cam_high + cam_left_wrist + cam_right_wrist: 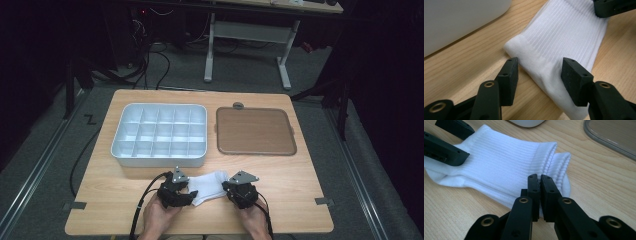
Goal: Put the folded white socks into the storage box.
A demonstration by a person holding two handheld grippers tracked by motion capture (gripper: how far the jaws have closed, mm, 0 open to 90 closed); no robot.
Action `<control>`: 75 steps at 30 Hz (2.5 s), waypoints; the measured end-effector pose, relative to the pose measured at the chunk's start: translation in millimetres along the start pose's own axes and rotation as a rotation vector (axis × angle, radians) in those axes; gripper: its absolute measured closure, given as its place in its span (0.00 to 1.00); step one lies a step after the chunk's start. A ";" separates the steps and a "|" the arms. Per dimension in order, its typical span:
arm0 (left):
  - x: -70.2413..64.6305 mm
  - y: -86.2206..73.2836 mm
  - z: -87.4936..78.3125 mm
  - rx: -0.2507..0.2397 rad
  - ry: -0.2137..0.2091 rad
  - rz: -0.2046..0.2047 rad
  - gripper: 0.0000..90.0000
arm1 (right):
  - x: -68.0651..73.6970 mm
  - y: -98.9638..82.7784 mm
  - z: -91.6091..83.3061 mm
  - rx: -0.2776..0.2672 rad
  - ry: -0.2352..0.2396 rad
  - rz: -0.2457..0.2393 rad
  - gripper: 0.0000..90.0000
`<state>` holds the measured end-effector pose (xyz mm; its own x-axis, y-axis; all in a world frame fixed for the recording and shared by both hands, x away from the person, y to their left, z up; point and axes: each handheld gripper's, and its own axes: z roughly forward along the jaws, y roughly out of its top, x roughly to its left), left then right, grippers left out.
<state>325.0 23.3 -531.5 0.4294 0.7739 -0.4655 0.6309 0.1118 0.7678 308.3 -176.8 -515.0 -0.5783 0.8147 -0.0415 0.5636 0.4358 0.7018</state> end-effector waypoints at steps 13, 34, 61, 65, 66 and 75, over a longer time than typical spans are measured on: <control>8.6 4.7 -0.7 0.003 0.023 0.013 0.53 | 8.7 1.7 2.9 0.015 0.000 -0.023 0.96; 30.3 28.0 -19.8 -0.043 0.016 -0.124 0.51 | 21.2 11.7 -0.9 -0.054 0.060 0.004 0.83; 30.8 32.3 15.9 -0.002 0.060 -0.089 0.64 | 49.4 24.9 30.6 0.006 0.111 -0.068 0.96; 31.6 33.2 15.4 0.024 0.018 -0.122 0.81 | 49.3 23.7 29.8 0.005 0.116 -0.066 0.96; 32.9 34.4 15.4 0.030 0.011 -0.141 0.84 | 49.2 23.6 29.8 0.005 0.117 -0.068 0.96; 33.9 35.4 7.8 0.029 -0.006 -0.147 0.94 | 44.5 24.5 22.3 -0.034 0.116 -0.034 0.96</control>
<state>366.9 48.6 -523.6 0.3348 0.7464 -0.5751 0.7058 0.2058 0.6779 309.6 -121.4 -515.5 -0.6624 0.7489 0.0159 0.5234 0.4476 0.7251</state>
